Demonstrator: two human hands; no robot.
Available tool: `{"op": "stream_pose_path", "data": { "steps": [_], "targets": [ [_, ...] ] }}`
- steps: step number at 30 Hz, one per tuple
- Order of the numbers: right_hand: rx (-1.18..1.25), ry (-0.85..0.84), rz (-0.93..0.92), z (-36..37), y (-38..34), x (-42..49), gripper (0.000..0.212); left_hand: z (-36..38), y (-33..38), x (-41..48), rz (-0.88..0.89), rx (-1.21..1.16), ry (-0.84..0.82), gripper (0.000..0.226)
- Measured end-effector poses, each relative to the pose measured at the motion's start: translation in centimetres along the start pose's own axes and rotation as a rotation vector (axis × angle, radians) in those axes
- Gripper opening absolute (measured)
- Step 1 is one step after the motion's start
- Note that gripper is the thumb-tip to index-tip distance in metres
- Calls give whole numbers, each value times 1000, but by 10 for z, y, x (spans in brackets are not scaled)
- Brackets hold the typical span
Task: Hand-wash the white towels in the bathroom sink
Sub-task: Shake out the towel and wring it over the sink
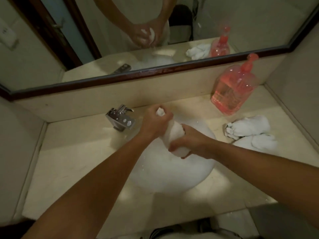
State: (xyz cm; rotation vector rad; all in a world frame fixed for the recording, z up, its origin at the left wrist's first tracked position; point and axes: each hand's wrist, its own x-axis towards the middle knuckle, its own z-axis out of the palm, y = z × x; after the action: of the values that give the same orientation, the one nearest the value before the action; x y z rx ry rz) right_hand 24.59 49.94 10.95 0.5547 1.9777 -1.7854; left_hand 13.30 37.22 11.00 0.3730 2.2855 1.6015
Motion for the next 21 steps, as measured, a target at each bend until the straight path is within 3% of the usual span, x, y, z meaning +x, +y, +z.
{"op": "stream_pose_path", "data": {
  "steps": [2,5,9,12,15,21],
  "targets": [
    [100,95,34,-3,-5,-3,66,-5,-6,-2,-75,-98,36,14],
    [242,267,13,-8,-11,-5,61,-10,-13,-5,-197,-243,97,28],
    [250,460,-105,-13,-4,-17,51,-2,-14,-10,-346,-370,9,34],
    [353,620,-135,-24,7,-27,40,21,-3,-10,-347,-393,-32,43],
    [281,752,-112,-45,16,-36,37,57,14,-17,-319,-379,-19,39],
    [81,931,-42,-127,56,-61,53,157,35,-25,-315,-348,-53,41]
  ]
}}
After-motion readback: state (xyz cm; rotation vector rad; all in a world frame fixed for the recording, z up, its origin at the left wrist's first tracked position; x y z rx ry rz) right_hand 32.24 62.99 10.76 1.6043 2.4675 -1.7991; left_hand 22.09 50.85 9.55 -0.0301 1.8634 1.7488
